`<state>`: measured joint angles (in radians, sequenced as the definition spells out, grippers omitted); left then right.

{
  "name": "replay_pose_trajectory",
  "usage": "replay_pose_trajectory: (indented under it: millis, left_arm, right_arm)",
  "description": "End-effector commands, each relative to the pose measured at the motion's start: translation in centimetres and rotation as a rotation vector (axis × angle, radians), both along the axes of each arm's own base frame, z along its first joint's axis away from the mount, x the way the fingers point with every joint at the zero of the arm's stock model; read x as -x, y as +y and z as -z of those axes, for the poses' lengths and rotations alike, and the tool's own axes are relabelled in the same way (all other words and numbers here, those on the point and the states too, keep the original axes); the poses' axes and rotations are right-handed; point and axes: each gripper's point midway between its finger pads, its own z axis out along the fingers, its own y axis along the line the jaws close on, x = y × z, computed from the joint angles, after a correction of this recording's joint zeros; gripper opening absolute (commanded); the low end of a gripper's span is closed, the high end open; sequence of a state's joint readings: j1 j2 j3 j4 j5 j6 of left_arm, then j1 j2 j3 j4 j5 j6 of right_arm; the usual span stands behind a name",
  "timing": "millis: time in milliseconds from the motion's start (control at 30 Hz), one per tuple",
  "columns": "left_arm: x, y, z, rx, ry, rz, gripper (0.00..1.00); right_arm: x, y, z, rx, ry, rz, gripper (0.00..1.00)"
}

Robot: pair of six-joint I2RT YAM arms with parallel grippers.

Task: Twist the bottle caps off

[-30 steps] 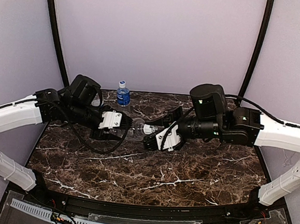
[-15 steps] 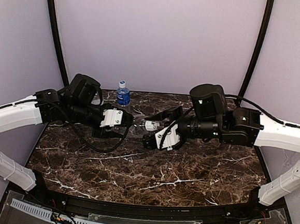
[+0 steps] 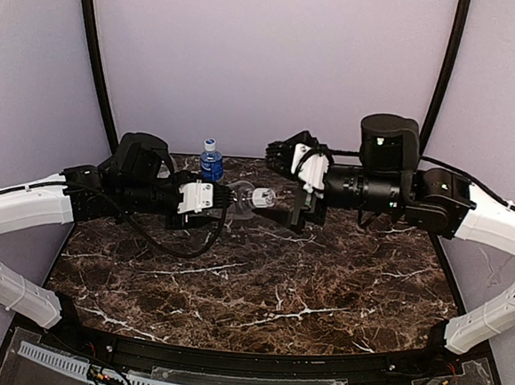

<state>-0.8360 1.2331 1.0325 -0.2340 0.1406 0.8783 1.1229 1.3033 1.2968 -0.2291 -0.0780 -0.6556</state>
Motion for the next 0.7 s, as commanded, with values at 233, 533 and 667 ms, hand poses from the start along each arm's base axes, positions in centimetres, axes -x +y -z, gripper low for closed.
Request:
replay_pose_trajectory:
  millis: [233,533,667]
  left_arm:
    - [-4.9,1.2,-6.2,0.169,-0.361,-0.232,0.21]
    - [-5.1,1.6,-6.0,0.153,-0.374,-0.248,0.21]
    - [-5.2,1.6,-6.0,0.149,-0.378,-0.252,0.21]
  right_arm:
    - [-7.6,-4.5,-6.1,-0.523,0.837,0.500,0.89]
    - [-7.7,-0.5,-3.4,-0.360,0.974,0.442,0.83]
    - [-7.4,0.2,-3.0,-0.330,0.965,0.422,0.74]
